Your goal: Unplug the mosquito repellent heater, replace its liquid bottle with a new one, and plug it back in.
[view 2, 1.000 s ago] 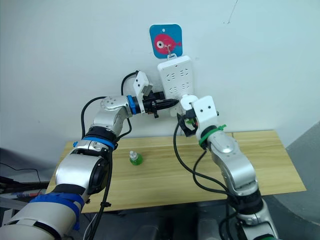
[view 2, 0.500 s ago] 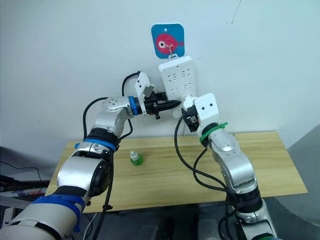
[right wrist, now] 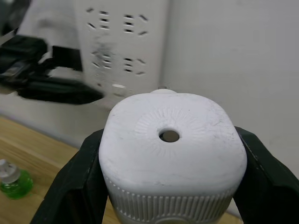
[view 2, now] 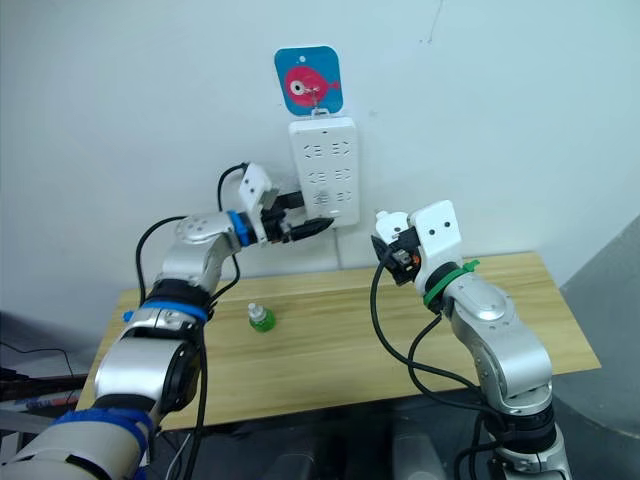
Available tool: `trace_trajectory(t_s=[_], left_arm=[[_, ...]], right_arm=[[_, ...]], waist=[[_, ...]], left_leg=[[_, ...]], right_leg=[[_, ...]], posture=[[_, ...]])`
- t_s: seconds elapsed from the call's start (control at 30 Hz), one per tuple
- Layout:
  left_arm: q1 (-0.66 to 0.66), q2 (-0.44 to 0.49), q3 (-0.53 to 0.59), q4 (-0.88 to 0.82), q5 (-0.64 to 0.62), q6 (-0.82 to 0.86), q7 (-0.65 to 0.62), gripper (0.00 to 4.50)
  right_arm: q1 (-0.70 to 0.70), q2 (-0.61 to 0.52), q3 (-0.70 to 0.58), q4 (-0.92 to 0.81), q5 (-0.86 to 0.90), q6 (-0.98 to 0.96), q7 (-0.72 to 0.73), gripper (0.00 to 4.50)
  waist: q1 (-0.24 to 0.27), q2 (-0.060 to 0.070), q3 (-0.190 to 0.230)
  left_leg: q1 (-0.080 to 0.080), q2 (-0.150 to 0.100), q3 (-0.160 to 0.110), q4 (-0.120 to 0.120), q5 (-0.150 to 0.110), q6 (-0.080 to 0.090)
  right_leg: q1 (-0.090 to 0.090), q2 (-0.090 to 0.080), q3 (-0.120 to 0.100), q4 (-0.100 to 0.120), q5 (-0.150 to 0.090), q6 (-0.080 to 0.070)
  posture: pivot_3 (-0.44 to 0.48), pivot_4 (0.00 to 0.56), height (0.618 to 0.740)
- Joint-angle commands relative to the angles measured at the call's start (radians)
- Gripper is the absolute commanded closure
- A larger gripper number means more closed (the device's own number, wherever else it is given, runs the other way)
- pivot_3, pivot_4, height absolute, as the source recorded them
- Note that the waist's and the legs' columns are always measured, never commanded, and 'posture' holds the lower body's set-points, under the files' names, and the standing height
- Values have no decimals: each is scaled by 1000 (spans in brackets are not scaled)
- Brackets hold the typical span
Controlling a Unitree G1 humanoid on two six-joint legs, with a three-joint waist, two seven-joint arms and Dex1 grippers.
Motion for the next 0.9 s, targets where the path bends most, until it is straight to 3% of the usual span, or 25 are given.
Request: trace_trajectory(t_s=[0.03,0.17,0.33,0.4,0.47,0.6,0.77,0.9], left_arm=[[112,65,44,-173,-29,51,31,9],[330,108,61,-449,-64,137,57,9],[568,111,46,-744,-100,145,79,9],[616,72,10,-843,-94,132,116,9],[626,14,-50,-903,-64,104,161,9],[585,-108,-136,-901,-16,69,255,9],[506,-226,-190,-836,11,21,336,9],[455,-268,-203,-786,9,4,357,9]], right_arm=[[-4,-4,-45,7,14,-42,6,1506],[-16,15,-100,58,58,-41,10,1506],[-103,132,-327,185,250,103,-47,1506],[-174,210,-492,247,409,248,-122,1506],[-245,280,-652,305,571,382,-203,1506],[-316,353,-789,337,747,525,-333,1506],[-339,417,-832,348,908,547,-502,1506],[-317,424,-785,346,1037,506,-611,1506]], waist=[[0,0,0],[6,0,0],[24,0,0],[35,0,0],[45,2,1],[57,3,1],[56,3,1],[47,3,1]], left_leg=[[0,0,0,0,0,0],[0,0,0,-1,0,0],[0,0,1,0,0,1],[0,0,1,0,1,2],[0,0,1,-1,1,3],[0,0,1,-1,3,5],[0,1,2,-1,4,6],[0,1,2,-1,5,6]], right_leg=[[0,0,0,0,0,0],[-1,0,1,-1,0,0],[1,0,1,-2,1,-2],[1,0,1,-2,3,-4],[1,0,0,-2,4,-6],[1,0,0,-1,7,-7],[1,0,0,-1,7,-7],[1,0,0,-1,7,-7]], posture=[[-179,175,740],[-162,171,740],[-140,173,740],[-130,175,740],[-123,177,740],[-124,178,740],[-136,177,740],[-145,178,740]])
